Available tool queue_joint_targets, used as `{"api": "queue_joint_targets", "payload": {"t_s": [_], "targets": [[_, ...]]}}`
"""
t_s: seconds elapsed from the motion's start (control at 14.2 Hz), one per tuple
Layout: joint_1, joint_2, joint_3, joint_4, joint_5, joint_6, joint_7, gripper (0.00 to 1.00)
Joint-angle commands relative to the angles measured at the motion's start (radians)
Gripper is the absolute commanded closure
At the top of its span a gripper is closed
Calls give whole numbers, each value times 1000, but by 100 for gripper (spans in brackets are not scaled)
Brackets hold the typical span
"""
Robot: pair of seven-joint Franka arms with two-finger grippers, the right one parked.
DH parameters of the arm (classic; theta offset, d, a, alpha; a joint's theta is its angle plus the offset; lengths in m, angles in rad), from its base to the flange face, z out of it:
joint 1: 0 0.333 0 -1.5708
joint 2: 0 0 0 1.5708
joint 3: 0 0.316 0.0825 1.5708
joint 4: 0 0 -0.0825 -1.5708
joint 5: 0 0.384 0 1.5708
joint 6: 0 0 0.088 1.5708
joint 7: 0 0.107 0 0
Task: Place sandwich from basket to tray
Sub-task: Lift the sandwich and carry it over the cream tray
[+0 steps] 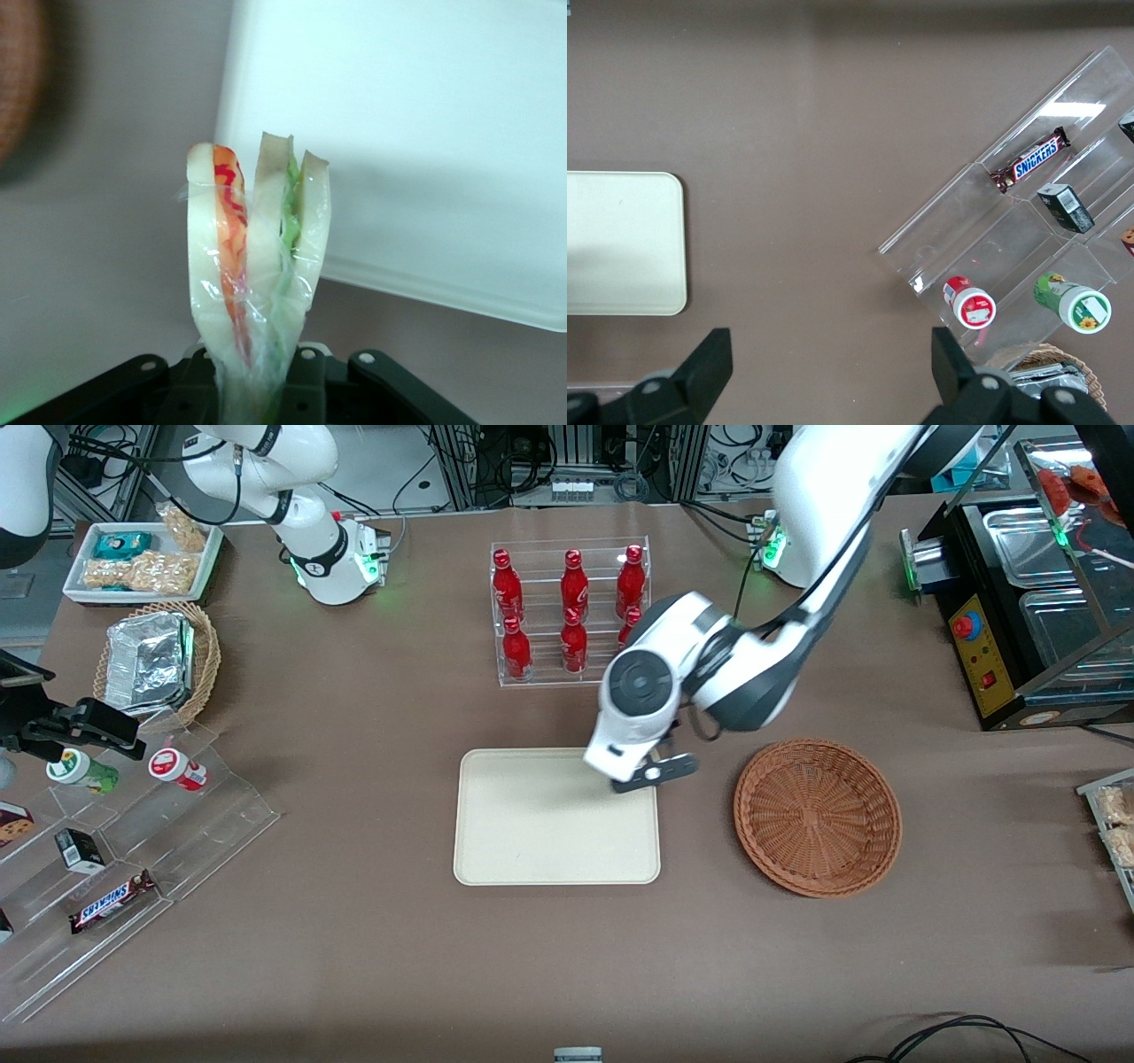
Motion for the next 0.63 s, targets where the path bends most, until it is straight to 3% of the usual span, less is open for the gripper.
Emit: {"api": "queue_joint_targets", "payload": {"t_s": [0.0, 0.14, 0.56], "targets": [[-63, 123, 0, 77, 14, 95, 18, 88], [-75, 175, -2, 120, 79, 107, 11, 88], [-106, 275, -3, 239, 89, 123, 26, 81]]}}
